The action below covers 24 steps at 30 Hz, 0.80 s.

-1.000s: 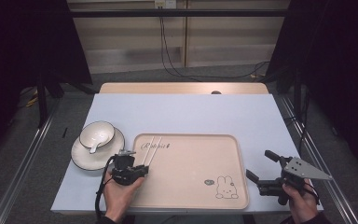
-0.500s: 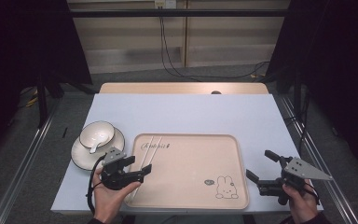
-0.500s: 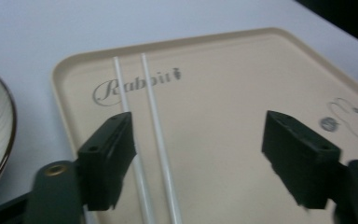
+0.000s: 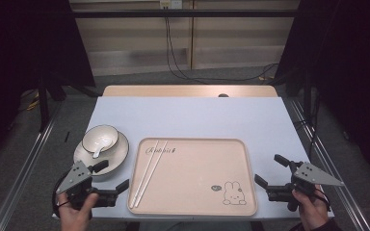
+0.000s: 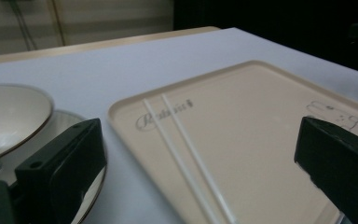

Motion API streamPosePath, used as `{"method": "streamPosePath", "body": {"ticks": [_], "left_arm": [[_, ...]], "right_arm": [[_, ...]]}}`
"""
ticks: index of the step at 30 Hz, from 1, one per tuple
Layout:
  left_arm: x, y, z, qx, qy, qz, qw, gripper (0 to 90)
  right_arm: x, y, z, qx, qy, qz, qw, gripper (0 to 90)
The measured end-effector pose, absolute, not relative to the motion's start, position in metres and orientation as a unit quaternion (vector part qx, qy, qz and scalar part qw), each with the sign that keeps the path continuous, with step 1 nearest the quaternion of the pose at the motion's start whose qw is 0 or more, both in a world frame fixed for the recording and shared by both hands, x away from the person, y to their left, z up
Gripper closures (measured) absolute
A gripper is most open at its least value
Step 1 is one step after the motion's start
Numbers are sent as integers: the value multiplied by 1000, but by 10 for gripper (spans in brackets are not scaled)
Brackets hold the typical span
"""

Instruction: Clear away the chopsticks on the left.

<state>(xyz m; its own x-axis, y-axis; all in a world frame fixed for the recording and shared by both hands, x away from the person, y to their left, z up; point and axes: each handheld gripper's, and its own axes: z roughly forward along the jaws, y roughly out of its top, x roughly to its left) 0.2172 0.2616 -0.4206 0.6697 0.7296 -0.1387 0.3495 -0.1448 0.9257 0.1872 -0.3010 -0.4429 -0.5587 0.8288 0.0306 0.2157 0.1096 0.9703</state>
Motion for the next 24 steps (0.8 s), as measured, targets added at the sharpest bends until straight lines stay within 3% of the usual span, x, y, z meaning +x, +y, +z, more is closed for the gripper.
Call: {"method": "streamPosePath", "body": {"ticks": [8, 13, 24], "left_arm": [[195, 291, -423, 701, 387, 179, 571, 14], [180, 300, -427, 688, 403, 214, 565, 13], [179, 303, -434, 691, 405, 166, 575, 12]], "right_arm": [[187, -302, -442, 383, 685, 554, 278, 12], [184, -303, -441, 384, 680, 558, 282, 9], [180, -309, -442, 372, 675, 564, 297, 0]]}}
